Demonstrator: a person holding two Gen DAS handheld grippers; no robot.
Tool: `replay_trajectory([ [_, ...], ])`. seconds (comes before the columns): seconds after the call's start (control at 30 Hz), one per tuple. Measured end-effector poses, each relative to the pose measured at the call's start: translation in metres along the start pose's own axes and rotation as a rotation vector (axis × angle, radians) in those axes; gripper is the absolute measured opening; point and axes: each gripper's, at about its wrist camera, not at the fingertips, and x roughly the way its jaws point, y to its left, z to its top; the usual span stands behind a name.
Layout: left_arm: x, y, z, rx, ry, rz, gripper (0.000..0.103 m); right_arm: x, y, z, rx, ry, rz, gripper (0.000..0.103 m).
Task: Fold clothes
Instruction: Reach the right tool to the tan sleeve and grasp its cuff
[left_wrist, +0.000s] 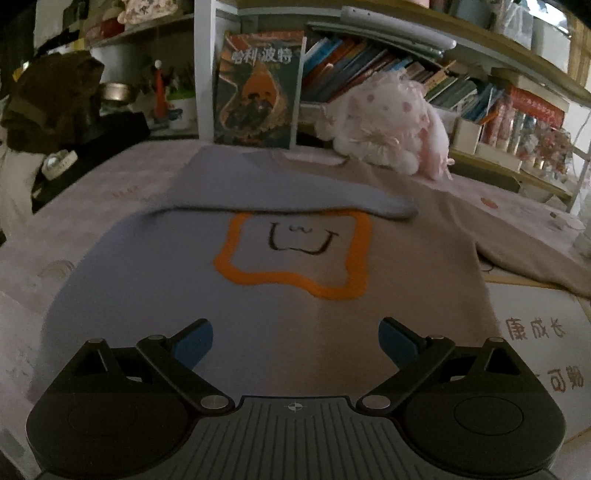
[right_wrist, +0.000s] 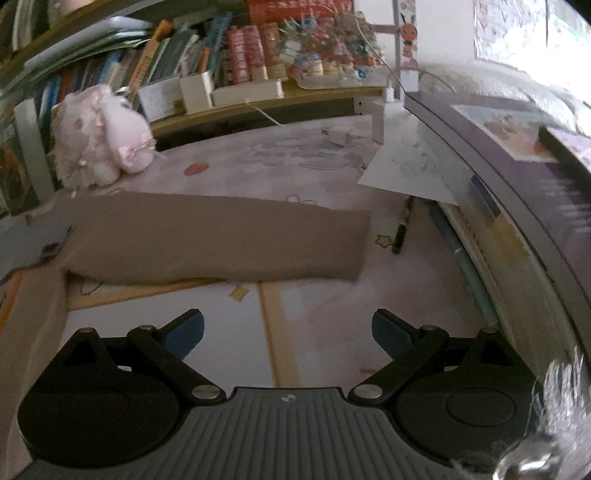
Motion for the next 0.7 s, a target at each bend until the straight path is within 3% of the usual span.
replay_trajectory([
  [0.23, -0.009, -0.021, 0.006, 0.036, -0.016, -0.005, 0.098, 0.013, -0.018, 0.004, 0.070, 0.009, 0.033, 0.096],
  [0.5, -0.012, -0.027, 0.005, 0.079, 0.002, 0.030, 0.098, 0.031, -0.025, 0.019, 0.154, -0.049, 0.061, 0.094],
  [0.6, -0.014, -0.025, 0.005, 0.075, 0.000, 0.043, 0.098, 0.039, -0.020, 0.027, 0.150, -0.052, 0.054, 0.084],
  [0.7, -0.015, -0.022, 0.003, 0.061, 0.005, 0.054, 0.098, 0.045, -0.013, 0.034, 0.138, -0.045, 0.028, 0.064],
])
